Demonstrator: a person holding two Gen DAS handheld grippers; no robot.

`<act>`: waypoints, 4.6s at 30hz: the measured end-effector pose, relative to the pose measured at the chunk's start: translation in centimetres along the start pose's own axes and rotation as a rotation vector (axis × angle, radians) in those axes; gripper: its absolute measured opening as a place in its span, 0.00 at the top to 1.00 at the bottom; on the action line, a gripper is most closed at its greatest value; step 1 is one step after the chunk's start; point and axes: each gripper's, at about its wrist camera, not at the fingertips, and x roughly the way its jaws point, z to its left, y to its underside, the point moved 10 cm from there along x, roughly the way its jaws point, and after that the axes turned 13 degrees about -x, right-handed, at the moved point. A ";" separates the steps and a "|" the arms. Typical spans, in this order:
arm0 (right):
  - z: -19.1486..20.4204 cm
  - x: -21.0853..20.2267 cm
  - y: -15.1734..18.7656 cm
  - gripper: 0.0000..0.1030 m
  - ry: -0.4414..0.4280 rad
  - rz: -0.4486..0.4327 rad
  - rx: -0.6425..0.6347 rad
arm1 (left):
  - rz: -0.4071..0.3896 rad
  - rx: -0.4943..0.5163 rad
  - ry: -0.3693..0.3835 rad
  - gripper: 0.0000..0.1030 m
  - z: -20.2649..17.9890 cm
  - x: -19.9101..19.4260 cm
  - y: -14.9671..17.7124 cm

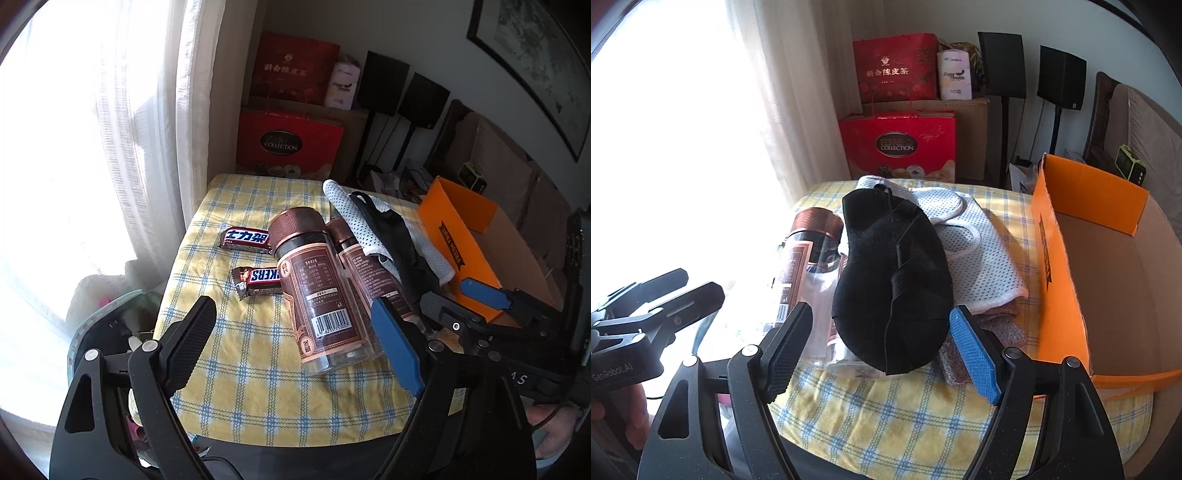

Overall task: Organize objects
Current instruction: 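Reach the right gripper toward the black eye mask on the clothes pile, then grasp the black eye mask with the right gripper and lift it, then carry the black eye mask with the right gripper toward the cardboard box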

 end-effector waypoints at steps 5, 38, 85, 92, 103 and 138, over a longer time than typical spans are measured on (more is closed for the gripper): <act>0.6 1.5 0.6 0.23 0.009 0.035 -0.029 | 0.014 -0.007 0.013 0.19 0.1 0.4 0.0; -7.5 0.6 0.4 0.81 0.043 0.057 0.161 | 0.150 0.014 0.181 0.19 -5.3 1.7 2.2; -4.3 -10.4 4.3 0.94 -0.296 -0.117 0.437 | 0.478 -0.296 0.518 0.42 -11.8 3.2 7.3; -3.5 -11.0 4.4 0.94 -0.341 -0.128 0.452 | 0.529 -0.342 0.567 0.42 -12.3 3.8 8.3; -6.2 -12.6 3.3 0.94 -0.330 -0.189 0.505 | 0.499 -0.308 0.605 0.42 -15.0 2.4 6.8; -11.6 -17.4 1.8 0.94 -0.519 -0.218 0.631 | 0.512 -0.361 0.835 0.12 -16.5 5.3 5.8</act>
